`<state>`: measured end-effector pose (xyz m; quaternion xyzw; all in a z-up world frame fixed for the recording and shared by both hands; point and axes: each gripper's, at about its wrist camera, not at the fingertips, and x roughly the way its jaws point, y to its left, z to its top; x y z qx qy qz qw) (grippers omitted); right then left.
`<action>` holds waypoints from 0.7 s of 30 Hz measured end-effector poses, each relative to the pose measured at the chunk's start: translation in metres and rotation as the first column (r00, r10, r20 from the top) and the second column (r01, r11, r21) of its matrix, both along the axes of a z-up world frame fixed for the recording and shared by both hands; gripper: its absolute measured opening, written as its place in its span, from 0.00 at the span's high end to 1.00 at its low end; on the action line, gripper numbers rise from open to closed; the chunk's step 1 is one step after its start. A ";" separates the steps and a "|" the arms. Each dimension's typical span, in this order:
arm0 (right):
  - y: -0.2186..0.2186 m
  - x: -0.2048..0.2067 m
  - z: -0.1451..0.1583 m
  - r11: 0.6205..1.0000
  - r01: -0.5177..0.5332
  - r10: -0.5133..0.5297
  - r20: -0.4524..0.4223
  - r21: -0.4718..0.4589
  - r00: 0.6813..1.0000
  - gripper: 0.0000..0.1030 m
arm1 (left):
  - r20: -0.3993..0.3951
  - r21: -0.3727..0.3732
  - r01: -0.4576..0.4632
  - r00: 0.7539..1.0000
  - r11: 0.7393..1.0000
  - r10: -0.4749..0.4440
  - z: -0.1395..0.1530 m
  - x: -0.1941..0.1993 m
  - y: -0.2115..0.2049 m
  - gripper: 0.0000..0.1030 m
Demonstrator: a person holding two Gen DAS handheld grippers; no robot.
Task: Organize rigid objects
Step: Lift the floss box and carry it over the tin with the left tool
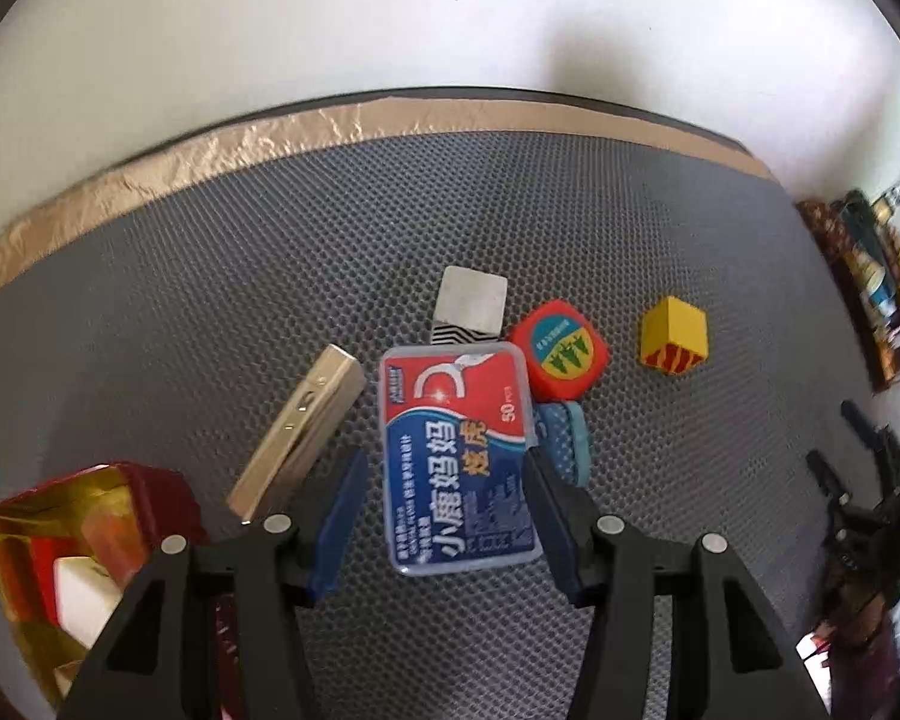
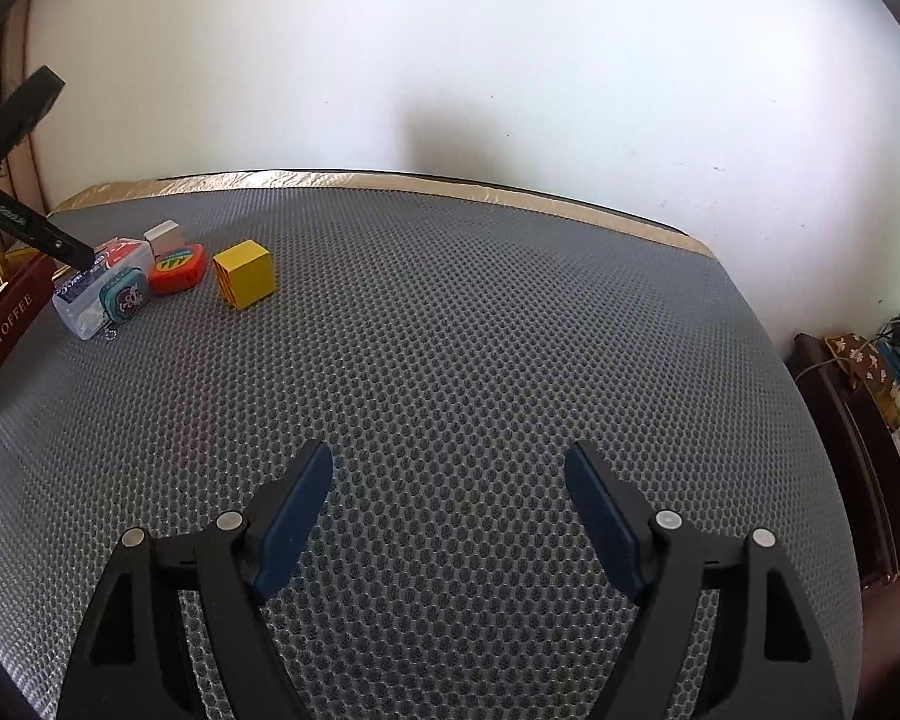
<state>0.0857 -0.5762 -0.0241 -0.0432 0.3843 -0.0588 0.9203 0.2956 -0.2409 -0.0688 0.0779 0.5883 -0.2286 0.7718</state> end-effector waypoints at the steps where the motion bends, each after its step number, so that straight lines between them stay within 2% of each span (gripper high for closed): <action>1: 0.000 0.001 0.000 1.000 0.000 0.000 -0.002 0.001 1.000 0.24 | -0.020 -0.013 -0.009 1.000 1.000 0.009 -0.003 0.003 0.001 0.47; 4: 0.002 0.002 -0.001 1.000 -0.002 0.002 -0.004 -0.002 1.000 0.21 | -0.060 -0.030 -0.018 0.998 0.999 0.016 -0.010 0.015 0.002 0.47; 12: 0.004 0.003 -0.002 1.000 -0.006 0.006 -0.007 0.004 1.000 0.21 | -0.083 -0.034 -0.006 0.997 0.999 0.004 -0.016 0.027 -0.007 0.46; 18: 0.005 0.003 -0.002 1.000 -0.006 0.006 -0.004 0.004 1.000 0.17 | -0.103 -0.038 0.022 0.994 0.999 -0.026 -0.021 0.024 -0.011 0.40; 21: 0.005 0.002 -0.002 1.000 -0.006 0.006 -0.003 0.005 1.000 0.17 | -0.093 -0.009 0.078 0.993 0.997 -0.079 -0.021 0.019 -0.022 0.39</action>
